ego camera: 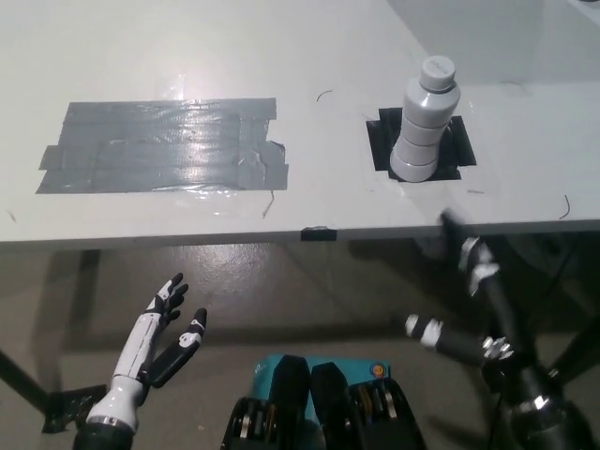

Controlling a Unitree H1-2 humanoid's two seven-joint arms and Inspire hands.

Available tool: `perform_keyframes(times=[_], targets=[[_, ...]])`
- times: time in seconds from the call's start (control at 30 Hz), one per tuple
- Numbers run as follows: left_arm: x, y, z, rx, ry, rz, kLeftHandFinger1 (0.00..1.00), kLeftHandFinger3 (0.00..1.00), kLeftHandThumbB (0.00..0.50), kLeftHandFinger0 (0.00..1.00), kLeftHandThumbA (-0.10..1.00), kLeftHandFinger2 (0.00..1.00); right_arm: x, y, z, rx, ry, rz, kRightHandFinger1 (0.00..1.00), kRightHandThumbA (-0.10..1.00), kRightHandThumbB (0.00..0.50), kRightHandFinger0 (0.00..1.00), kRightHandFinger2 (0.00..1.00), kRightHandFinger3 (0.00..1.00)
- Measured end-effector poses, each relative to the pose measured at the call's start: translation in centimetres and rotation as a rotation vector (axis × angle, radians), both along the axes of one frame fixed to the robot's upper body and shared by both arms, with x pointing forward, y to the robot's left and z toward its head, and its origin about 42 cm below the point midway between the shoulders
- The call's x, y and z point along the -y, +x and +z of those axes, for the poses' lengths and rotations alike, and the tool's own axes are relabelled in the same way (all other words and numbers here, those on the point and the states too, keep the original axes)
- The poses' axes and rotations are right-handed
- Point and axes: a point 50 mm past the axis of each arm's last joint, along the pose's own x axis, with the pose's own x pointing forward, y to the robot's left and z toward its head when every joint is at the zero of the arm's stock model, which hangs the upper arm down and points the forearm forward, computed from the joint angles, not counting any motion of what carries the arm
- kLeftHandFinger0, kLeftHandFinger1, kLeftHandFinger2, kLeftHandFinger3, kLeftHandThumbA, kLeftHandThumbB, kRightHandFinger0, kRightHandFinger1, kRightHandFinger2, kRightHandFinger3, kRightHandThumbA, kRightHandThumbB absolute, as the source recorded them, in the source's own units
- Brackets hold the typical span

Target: A white bottle is kept in the middle of the desk infront of the robot and the robot picks it up with its right hand and passes it to a person

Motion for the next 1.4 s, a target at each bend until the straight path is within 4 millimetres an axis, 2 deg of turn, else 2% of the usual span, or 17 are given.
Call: perform_keyframes(times=[0.17, 0.3, 0.43, 0.63, 0.67, 0.77, 0.87, 0.93, 1.1, 1.13, 1.2, 1.27, 1.33, 1.37, 1.4], targets=[[0.1, -0.3, -0.3, -0.002, -0.005, 0.0, 1.0, 1.0, 0.015, 1.0, 0.64, 1.0, 1.5, 3.8, 5.7, 0.189, -0.03, -0.11, 1.0, 1.0, 0.379, 1.0, 1.0, 1.0], [0.2, -0.4, -0.3, -0.004, -0.006, 0.0, 1.0, 1.0, 0.0, 1.0, 0.64, 1.0, 1.8, 6.2, 6.8, 0.186, -0.04, -0.134, 1.0, 1.0, 0.409, 1.0, 1.0, 1.0], [0.2, -0.4, -0.3, -0.003, -0.006, -0.001, 1.0, 1.0, 0.003, 1.0, 0.65, 1.0, 2.1, 8.7, 6.9, 0.119, -0.035, -0.161, 1.0, 1.0, 0.383, 1.0, 1.0, 1.0], [0.2, -0.4, -0.3, 0.0, -0.008, -0.003, 1.0, 1.0, 0.012, 1.0, 0.66, 1.0, 2.0, 12.5, 5.9, 0.01, -0.05, -0.176, 1.0, 1.0, 0.402, 1.0, 1.0, 1.0], [0.2, -0.4, -0.3, 0.001, -0.008, -0.003, 1.0, 1.0, 0.003, 1.0, 0.66, 1.0, 1.9, 13.4, 5.4, -0.024, -0.053, -0.181, 1.0, 1.0, 0.384, 1.0, 1.0, 1.0], [0.2, -0.4, -0.3, 0.002, -0.009, -0.006, 1.0, 1.0, 0.01, 1.0, 0.68, 1.0, 1.6, 15.1, 5.0, -0.071, -0.06, -0.185, 1.0, 1.0, 0.387, 1.0, 1.0, 1.0], [0.2, -0.4, -0.2, 0.003, -0.009, -0.008, 1.0, 1.0, 0.002, 1.0, 0.67, 1.0, 1.1, 16.4, 4.7, -0.11, -0.067, -0.187, 1.0, 1.0, 0.44, 1.0, 1.0, 1.0], [0.2, -0.4, -0.2, 0.004, -0.01, -0.008, 1.0, 1.0, 0.005, 1.0, 0.68, 1.0, 0.8, 17.1, 4.5, -0.131, -0.067, -0.187, 1.0, 1.0, 0.45, 1.0, 1.0, 1.0], [0.2, -0.3, -0.2, 0.012, -0.01, -0.011, 1.0, 1.0, 0.009, 1.0, 0.71, 1.0, -0.2, 18.5, 4.4, -0.178, -0.064, -0.178, 1.0, 1.0, 0.431, 1.0, 1.0, 1.0], [0.2, -0.3, -0.1, 0.015, -0.01, -0.012, 1.0, 1.0, 0.011, 1.0, 0.72, 1.0, -0.4, 18.8, 4.3, -0.188, -0.063, -0.177, 1.0, 1.0, 0.439, 1.0, 1.0, 1.0], [0.2, -0.3, -0.1, 0.018, -0.01, -0.013, 1.0, 1.0, 0.012, 1.0, 0.74, 1.0, -0.8, 19.4, 4.1, -0.215, -0.064, -0.172, 1.0, 1.0, 0.491, 1.0, 1.0, 1.0], [0.2, -0.3, -0.1, 0.02, -0.01, -0.014, 1.0, 1.0, 0.012, 1.0, 0.76, 1.0, -1.2, 20.3, 3.6, -0.274, -0.037, -0.167, 1.0, 0.97, 0.487, 1.0, 1.0, 1.0], [0.2, -0.3, -0.1, 0.022, -0.009, -0.015, 1.0, 1.0, 0.018, 1.0, 0.76, 1.0, -1.4, 21.3, 3.4, -0.332, 0.019, -0.162, 1.0, 0.89, 0.478, 1.0, 1.0, 1.0], [0.2, -0.3, -0.1, 0.022, -0.009, -0.015, 1.0, 1.0, 0.019, 1.0, 0.76, 1.0, -1.5, 21.8, 3.2, -0.364, 0.05, -0.158, 1.0, 0.86, 0.459, 1.0, 1.0, 1.0], [0.3, -0.3, -0.1, 0.022, -0.008, -0.016, 1.0, 1.0, 0.027, 1.0, 0.76, 1.0, -1.4, 22.1, 2.9, -0.399, 0.082, -0.154, 1.0, 0.73, 0.407, 1.0, 1.0, 1.0]])
